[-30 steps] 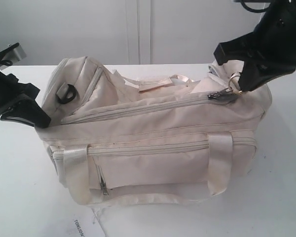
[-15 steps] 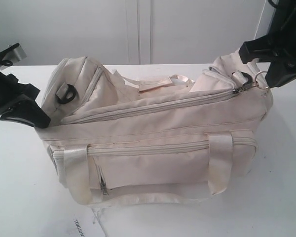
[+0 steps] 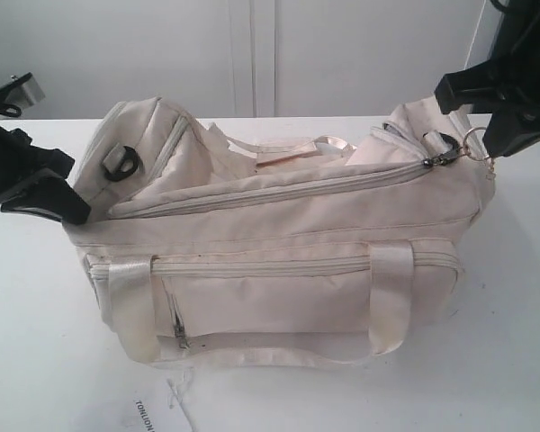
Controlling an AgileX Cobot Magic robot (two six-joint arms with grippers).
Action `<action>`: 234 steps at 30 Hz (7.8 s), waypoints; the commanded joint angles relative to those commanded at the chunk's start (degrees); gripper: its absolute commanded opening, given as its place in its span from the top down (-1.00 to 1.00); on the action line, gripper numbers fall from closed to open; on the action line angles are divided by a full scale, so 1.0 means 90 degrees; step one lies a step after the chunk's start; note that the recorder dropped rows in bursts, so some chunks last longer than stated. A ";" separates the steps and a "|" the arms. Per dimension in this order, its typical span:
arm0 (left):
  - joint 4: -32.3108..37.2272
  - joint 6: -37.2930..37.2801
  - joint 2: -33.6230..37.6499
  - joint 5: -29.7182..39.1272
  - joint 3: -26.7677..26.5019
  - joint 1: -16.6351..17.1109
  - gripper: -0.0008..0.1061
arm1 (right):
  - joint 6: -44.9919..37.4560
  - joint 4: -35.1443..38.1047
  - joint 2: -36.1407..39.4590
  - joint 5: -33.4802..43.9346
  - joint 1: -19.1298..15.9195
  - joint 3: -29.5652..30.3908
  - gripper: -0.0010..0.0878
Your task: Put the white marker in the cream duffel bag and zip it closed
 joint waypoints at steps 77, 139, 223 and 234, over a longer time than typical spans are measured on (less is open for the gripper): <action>-0.2288 0.1699 -0.2114 0.0590 0.0000 -0.0079 0.99 | -0.0064 0.0434 0.0435 -0.0519 0.0000 0.0000 0.98; 0.2249 0.0880 -0.1117 -0.3312 0.0147 -0.6372 0.99 | -0.0064 0.0771 0.0439 -0.0485 0.0000 0.0000 0.98; 0.8525 -0.2697 0.1322 -0.4391 -0.0793 -0.7040 0.99 | 0.0554 0.0421 0.0439 -0.2598 0.0000 0.0000 0.98; 0.8525 -0.2697 0.1322 -0.4391 -0.0793 -0.7040 0.99 | 0.0996 0.0129 0.0627 -0.3250 0.0000 0.0000 0.98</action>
